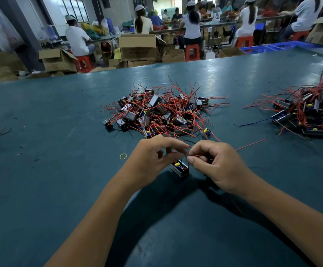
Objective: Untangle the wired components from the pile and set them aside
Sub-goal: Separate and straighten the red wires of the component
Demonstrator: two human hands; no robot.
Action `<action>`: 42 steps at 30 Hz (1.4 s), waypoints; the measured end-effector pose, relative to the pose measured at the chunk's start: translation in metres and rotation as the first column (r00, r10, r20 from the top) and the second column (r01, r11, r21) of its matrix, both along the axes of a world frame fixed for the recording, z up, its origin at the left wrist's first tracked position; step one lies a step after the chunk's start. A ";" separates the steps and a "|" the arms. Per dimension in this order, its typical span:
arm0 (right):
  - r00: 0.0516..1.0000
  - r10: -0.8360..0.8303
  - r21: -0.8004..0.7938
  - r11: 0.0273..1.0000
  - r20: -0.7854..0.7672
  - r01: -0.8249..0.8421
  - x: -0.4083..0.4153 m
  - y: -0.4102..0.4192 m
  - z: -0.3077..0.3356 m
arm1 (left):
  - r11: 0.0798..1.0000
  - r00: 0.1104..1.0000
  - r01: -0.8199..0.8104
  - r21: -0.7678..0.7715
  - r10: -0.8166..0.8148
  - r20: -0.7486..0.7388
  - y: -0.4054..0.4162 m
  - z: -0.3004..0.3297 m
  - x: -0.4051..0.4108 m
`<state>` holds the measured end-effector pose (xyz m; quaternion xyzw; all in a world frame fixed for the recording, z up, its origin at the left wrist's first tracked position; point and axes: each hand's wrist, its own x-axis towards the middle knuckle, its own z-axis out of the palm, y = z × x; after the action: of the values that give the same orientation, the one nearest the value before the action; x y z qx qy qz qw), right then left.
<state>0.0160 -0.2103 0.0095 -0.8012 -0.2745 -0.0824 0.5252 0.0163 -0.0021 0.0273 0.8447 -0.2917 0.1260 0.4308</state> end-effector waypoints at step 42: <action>0.989 0.001 -0.083 0.996 0.149 0.011 -0.003 -0.006 0.008 | 0.984 0.979 0.003 0.180 -0.040 0.202 -0.006 0.011 -0.007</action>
<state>0.0129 -0.2158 0.0179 -0.8148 -0.3142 -0.1319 0.4691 0.0097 -0.0077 0.0385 0.8592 -0.3537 0.1811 0.3224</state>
